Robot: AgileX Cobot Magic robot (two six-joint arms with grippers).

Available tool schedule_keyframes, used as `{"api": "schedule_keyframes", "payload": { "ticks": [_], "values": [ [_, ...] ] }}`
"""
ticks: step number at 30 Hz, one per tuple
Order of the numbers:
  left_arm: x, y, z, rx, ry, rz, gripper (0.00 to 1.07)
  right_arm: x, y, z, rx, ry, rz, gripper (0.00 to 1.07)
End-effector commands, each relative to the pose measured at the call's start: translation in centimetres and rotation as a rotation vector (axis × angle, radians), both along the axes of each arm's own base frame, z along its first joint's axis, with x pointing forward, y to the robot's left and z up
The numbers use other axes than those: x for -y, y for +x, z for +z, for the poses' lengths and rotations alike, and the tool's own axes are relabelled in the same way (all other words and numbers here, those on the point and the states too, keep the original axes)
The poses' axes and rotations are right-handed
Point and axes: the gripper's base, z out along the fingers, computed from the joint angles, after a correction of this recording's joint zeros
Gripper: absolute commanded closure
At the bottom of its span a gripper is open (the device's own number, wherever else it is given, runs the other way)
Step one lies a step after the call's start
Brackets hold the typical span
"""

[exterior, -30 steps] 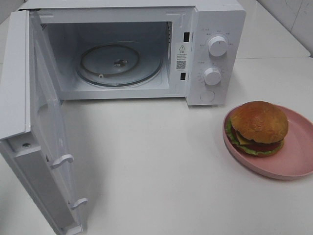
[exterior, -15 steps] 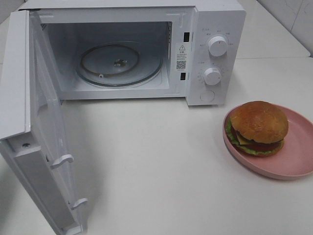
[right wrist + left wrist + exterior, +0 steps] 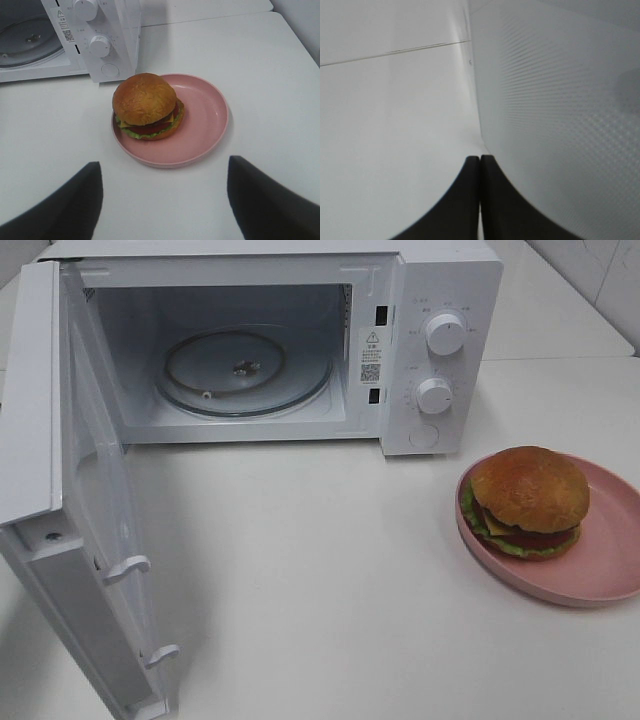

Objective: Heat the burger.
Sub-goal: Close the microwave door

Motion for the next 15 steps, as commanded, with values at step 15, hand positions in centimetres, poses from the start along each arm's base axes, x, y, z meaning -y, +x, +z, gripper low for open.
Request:
{"api": "schedule_keyframes", "payload": {
  "ticks": [15],
  "values": [
    [5.3, 4.6, -0.4, 0.06, -0.041, -0.133, 1.06, 0.1, -0.3, -0.1, 0.018, -0.006, 0.004, 0.45]
  ]
}}
